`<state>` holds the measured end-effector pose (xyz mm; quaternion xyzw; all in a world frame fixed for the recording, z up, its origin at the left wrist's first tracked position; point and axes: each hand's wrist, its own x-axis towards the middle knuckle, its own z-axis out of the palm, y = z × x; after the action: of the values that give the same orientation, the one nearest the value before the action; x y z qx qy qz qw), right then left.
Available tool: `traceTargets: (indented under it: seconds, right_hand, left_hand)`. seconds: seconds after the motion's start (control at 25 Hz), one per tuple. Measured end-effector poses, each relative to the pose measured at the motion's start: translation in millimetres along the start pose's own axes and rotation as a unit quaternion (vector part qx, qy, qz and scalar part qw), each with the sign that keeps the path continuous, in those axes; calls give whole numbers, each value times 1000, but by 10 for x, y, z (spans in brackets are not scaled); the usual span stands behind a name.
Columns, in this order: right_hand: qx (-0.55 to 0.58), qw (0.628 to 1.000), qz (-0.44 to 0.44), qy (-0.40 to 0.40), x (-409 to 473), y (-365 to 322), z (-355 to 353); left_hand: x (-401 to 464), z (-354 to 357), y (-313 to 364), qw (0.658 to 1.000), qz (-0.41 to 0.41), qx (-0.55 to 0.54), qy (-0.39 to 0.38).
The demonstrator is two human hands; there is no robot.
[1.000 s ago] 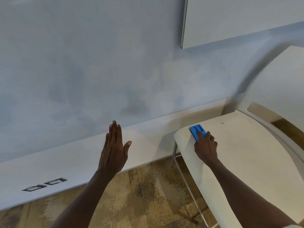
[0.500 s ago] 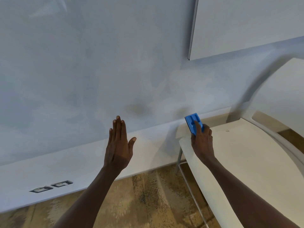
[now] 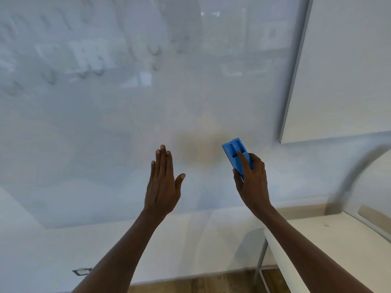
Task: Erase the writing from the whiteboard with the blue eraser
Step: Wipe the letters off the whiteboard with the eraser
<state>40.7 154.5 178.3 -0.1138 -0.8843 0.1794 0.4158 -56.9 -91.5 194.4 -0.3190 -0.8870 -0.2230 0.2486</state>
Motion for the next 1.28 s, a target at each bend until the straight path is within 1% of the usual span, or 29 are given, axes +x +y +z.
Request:
traceTargets:
  seconds: [0.32,0.64,0.92,1.28]
  right_hand:
    - [39,991,-93,93,524,-1646,-17]
    - [53,975,-149,157,863,-2986,20]
    - [72,958,-189,202,1311,-3788,137]
    - [75,940,-246,225,2032,-4394,676]
  left_hand:
    - [177,-1327,-901,995,24,37,91]
    - [200,-2327,-1753,985,22,73,155]
    - [371,-2851,-2434,973,15,97,207]
    - [921,-3187,-3318,959,1,129,253]
